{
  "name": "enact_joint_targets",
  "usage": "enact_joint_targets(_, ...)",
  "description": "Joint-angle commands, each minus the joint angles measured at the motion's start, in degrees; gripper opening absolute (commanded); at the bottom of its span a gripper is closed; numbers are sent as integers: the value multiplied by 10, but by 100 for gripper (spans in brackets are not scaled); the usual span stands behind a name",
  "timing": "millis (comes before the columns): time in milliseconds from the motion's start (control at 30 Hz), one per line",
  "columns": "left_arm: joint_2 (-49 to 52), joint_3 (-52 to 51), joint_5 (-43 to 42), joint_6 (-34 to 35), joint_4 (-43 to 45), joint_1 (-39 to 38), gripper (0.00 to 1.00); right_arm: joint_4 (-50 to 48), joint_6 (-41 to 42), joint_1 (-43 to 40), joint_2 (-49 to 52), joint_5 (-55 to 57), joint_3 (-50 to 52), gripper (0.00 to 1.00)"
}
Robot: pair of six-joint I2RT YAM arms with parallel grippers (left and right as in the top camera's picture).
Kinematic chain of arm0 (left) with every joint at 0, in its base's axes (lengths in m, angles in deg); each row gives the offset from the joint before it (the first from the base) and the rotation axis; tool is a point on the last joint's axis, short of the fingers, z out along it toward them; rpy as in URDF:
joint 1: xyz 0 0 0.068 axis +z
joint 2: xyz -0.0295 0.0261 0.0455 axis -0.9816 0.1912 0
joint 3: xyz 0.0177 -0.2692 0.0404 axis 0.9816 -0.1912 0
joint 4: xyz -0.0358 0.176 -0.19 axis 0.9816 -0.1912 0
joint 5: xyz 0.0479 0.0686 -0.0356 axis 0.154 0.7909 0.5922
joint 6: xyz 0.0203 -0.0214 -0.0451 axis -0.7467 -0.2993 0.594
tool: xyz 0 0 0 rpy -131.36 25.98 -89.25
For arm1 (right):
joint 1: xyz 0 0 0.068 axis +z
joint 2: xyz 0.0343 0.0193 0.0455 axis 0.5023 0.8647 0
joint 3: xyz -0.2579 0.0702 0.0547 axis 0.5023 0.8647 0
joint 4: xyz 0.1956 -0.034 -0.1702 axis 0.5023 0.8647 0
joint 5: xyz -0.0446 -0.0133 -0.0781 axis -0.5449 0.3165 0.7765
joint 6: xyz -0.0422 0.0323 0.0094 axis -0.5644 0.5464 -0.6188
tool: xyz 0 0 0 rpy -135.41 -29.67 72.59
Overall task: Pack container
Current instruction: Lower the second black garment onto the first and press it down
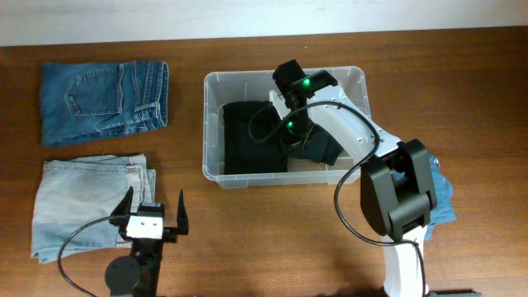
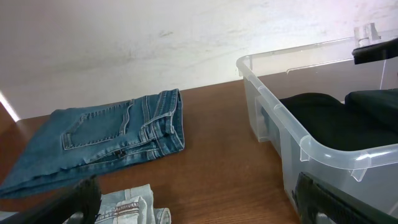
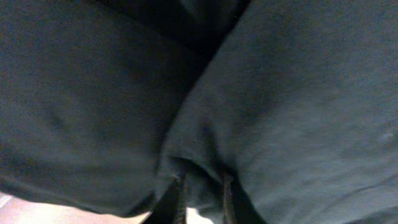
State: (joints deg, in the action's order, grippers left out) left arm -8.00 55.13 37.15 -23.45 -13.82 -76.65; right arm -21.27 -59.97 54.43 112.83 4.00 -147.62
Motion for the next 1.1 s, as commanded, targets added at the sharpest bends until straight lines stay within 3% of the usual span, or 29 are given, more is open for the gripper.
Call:
enact_joint_targets(0,-4,-4,2,-8,1,2,99,2,27,0,3,83,-12,16)
enact_joint_targets(300,-4,-4,2,-8,1,2,99,11,42,0,3,110,-12,16)
enact_joint_targets(567,-4,-4,2,-8,1,2,100,9,42,0,3,0,-12,16)
enact_joint_targets(1067,-4,-4,2,-8,1,2,99,-18,42,1,3,-4,57,16)
